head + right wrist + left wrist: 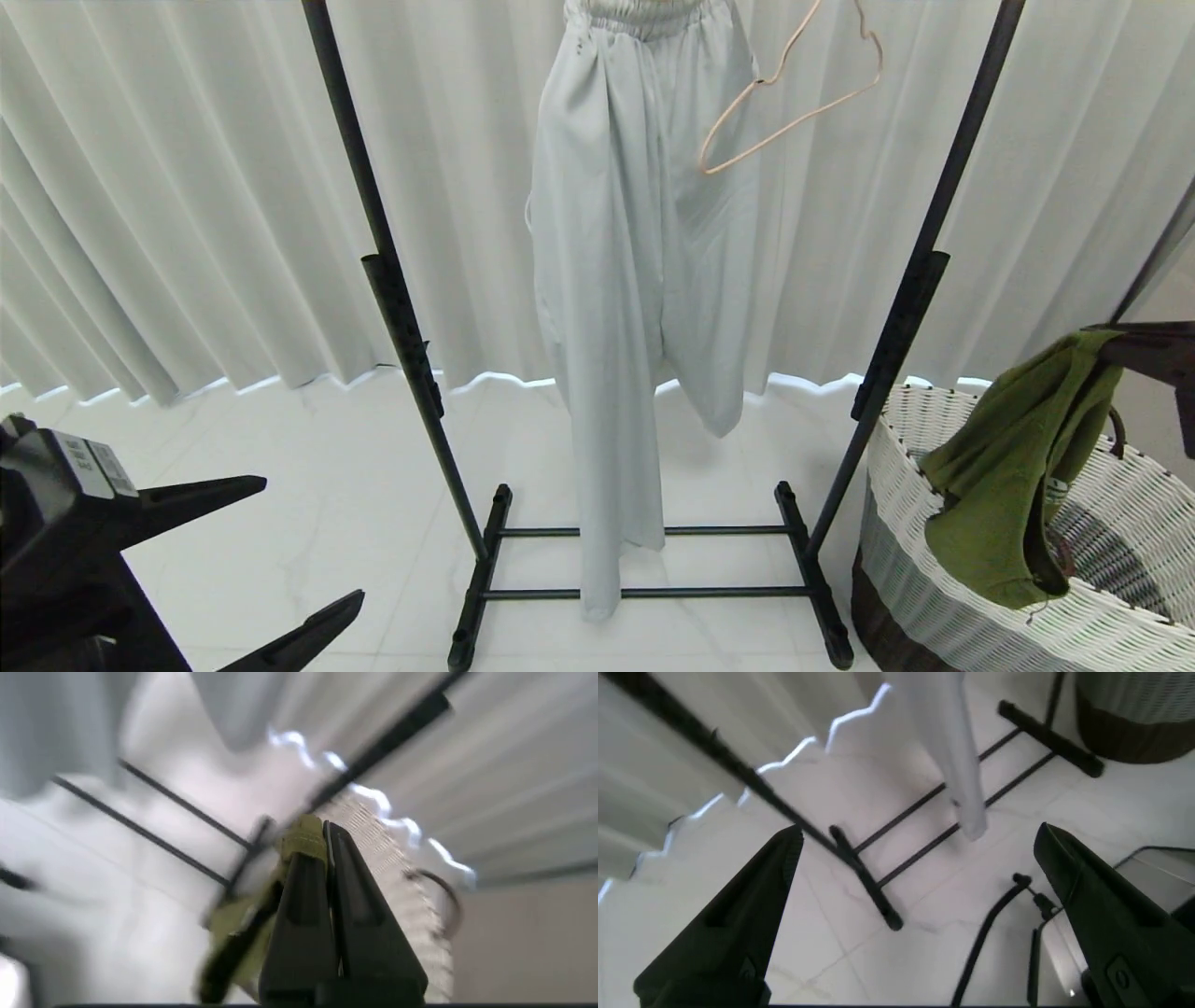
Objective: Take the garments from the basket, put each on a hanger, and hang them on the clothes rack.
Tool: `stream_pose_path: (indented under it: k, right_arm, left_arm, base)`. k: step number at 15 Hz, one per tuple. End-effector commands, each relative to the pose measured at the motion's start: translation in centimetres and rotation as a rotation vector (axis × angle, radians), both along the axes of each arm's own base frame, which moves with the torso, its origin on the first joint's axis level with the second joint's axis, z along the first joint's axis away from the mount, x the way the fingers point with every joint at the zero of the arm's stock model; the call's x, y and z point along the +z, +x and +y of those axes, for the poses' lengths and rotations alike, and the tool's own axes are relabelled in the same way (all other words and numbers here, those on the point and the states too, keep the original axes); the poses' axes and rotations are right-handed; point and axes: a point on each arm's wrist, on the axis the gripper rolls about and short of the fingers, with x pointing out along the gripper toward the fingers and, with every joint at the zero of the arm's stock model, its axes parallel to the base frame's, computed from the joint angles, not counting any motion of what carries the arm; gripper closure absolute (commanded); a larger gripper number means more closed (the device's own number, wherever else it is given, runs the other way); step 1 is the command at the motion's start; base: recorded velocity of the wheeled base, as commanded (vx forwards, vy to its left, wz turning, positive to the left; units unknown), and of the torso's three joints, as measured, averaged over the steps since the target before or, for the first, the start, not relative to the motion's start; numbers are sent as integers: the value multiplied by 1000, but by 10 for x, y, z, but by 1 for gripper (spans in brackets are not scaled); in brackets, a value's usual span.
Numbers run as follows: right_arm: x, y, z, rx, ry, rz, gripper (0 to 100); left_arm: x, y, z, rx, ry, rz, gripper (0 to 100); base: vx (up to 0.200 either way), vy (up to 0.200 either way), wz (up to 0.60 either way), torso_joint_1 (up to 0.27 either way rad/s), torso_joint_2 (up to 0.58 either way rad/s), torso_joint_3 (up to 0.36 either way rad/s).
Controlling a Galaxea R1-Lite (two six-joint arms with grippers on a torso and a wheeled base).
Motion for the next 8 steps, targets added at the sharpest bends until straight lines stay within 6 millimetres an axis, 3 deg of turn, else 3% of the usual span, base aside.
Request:
stream_pose_path:
  k: [1, 4, 8]
  right_arm:
    - [19, -8, 11, 82, 51, -40, 100]
    - [34, -13, 23, 163, 91, -48, 100]
    - [36, -24, 36, 262, 150, -5, 100]
  left_arm:
    - [0, 1, -13, -101, 11, 21, 0]
    - [-3, 19, -40, -200, 46, 101, 0]
    - [9, 53, -106, -262, -94, 218, 0]
  base:
    - [0, 0, 0, 0, 0, 0]
    - [0, 0, 0, 0, 0, 0]
    - [0, 0, 0, 0, 0, 0]
